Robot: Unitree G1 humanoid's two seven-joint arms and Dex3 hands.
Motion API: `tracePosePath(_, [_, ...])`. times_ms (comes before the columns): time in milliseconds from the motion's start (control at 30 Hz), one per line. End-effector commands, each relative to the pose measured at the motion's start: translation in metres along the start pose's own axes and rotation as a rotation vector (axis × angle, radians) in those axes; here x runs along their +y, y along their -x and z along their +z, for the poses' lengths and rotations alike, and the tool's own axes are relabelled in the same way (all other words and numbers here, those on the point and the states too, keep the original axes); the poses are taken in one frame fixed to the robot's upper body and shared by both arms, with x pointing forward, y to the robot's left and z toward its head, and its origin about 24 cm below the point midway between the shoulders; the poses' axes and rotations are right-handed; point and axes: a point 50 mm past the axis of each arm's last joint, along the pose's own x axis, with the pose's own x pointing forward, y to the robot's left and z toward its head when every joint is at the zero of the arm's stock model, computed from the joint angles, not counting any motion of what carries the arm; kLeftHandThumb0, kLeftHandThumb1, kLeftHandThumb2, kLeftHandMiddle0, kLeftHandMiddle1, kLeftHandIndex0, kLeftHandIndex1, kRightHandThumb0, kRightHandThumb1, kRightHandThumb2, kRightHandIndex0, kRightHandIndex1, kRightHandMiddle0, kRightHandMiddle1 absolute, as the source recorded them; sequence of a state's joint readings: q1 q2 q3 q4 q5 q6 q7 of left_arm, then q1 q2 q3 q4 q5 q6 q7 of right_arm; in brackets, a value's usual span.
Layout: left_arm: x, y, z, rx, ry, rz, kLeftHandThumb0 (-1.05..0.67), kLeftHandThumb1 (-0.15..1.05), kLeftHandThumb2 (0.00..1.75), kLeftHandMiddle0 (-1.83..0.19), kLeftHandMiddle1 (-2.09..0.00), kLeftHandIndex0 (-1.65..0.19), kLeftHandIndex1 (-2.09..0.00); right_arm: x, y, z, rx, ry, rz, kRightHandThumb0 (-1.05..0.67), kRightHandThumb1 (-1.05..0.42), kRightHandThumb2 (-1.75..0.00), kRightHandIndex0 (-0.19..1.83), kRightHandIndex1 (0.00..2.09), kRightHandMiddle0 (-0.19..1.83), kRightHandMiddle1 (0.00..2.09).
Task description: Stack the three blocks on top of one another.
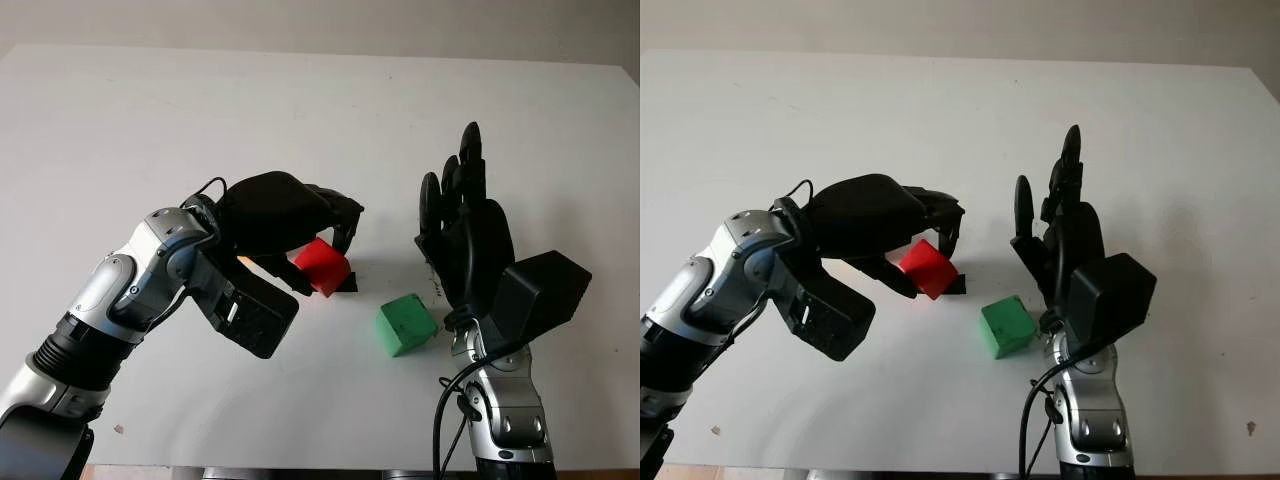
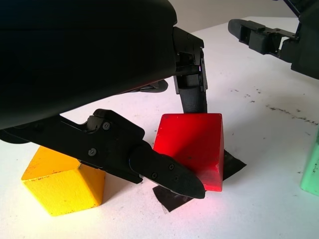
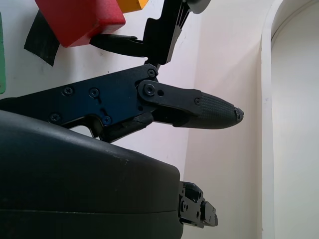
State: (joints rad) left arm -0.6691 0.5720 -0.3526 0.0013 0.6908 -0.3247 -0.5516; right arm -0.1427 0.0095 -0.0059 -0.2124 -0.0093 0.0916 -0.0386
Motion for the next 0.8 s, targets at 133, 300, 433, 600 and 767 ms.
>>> tracePosePath(133, [-0.0052,-0.0005,0.0021,-0.015,0.014,0.0,-0.45,1.02,0.05,-0.24,-0.04,-0.14,-1.86,-0.0015,0.0013,0.0001,-0.003,0.007,-0.006,-0.7,-1.05,-0.6,-0.19,0.0,-0.19,0.0])
tracePosePath(300, [-0.0055,0.0006,0.003,-0.023,-0.019,-0.048,-0.6,1.02,0.05,-0.05,-0.03,-0.14,-0.99,-0.0015,0.0019,0.0003,-0.006,-0.006,-0.002,-0.68,-1.05,-0.6,-0.19,0.0,-0.19,0.0])
tracePosePath(433, [-0.0062,0.0011,0.0031,-0.029,0.002,-0.094,-0.66,1.03,0.05,0.1,-0.04,-0.12,-0.31,-0.0011,0.0024,0.0002,-0.002,-0.007,-0.007,-0.68,-1.05,-0.59,-0.19,0.0,-0.19,0.0])
tracePosePath(600, [-0.0062,0.0023,0.0029,-0.032,0.073,-0.135,-0.67,1.02,0.05,0.19,-0.01,0.08,-0.06,-0.0009,0.0028,0.0,-0.003,-0.009,-0.008,-0.68,-1.05,-0.58,-0.19,0.0,-0.19,0.0])
tracePosePath(767, [-0.0052,0.004,0.0022,-0.028,0.089,-0.116,-0.68,0.99,0.04,0.19,0.0,0.19,0.0,-0.001,0.0033,-0.0004,0.003,0.008,-0.012,-0.7,-1.05,-0.59,-0.19,0.0,-0.19,0.01])
